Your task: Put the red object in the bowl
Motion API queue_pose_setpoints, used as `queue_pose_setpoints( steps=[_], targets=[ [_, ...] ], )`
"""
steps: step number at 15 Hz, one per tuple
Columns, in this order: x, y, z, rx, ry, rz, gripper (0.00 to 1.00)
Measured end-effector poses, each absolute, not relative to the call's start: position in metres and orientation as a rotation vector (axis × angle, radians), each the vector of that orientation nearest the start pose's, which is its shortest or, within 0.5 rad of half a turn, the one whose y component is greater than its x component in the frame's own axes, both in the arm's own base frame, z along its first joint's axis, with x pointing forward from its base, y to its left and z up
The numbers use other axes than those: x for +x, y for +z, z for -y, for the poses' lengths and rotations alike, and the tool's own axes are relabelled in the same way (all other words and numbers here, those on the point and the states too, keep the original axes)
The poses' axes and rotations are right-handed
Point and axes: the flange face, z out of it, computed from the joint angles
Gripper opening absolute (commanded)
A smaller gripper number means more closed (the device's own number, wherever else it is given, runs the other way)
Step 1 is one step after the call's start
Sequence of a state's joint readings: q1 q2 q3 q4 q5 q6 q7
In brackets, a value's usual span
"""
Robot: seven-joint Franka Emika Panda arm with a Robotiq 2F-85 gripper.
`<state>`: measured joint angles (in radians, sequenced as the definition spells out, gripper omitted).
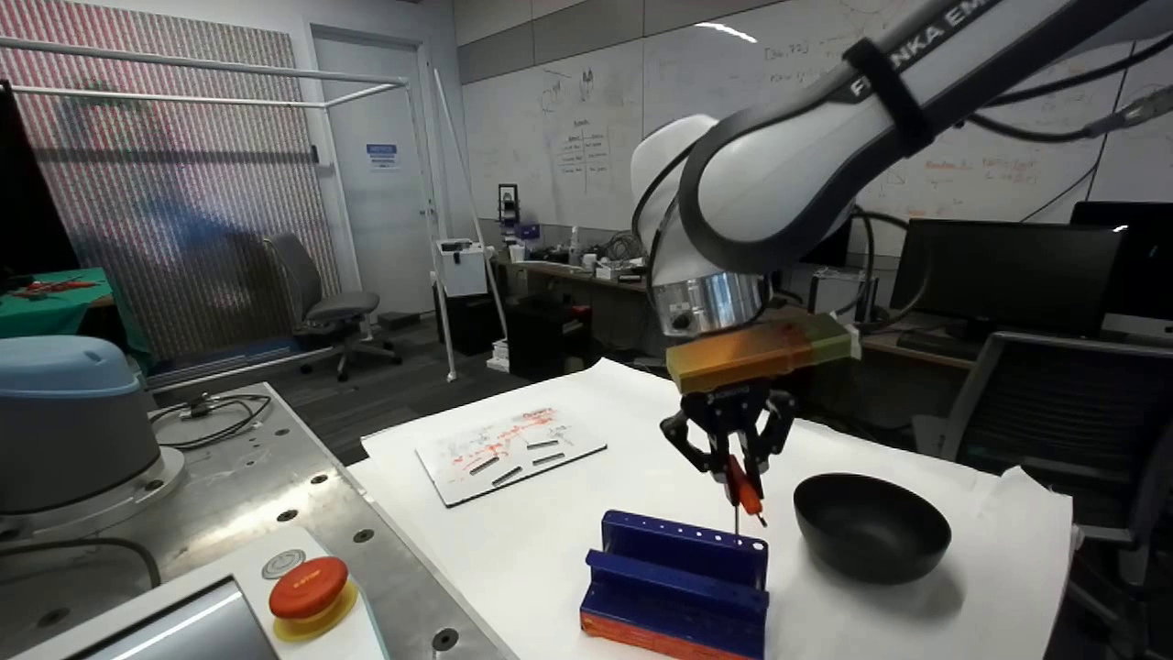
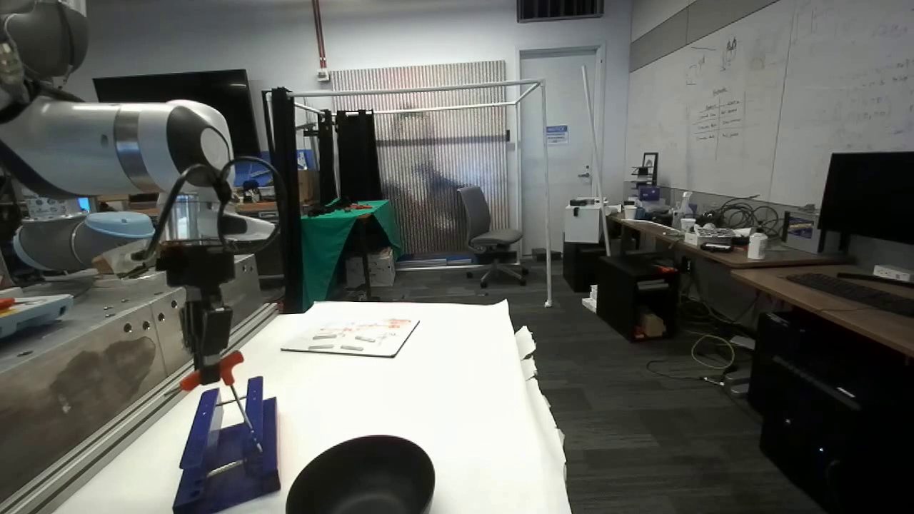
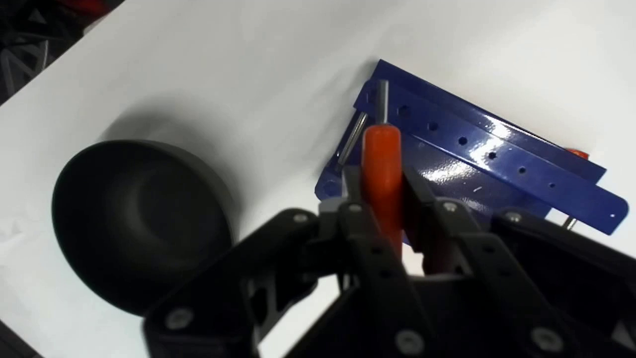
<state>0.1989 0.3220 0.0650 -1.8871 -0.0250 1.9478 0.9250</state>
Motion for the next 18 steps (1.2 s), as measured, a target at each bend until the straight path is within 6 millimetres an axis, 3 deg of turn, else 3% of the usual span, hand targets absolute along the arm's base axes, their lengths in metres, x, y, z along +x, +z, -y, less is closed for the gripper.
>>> queue_pose_setpoints(
  steps=[5, 8, 11, 15, 18],
  targets=[
    [0.548, 0.399, -0.16, -3.118, 0.271, -1.004, 0.08],
    [0.536, 0.425, -0.144, -3.132, 0.305, -1.109, 0.08],
    [0.533, 0.407, -0.107, -3.154, 0.461, -1.265, 0.09],
    [0.545, 0.343, -0.053, -3.143, 0.698, -1.417, 0.09],
    [0.557, 0.3, -0.029, -3.136, 0.801, -1.474, 0.09]
  ],
)
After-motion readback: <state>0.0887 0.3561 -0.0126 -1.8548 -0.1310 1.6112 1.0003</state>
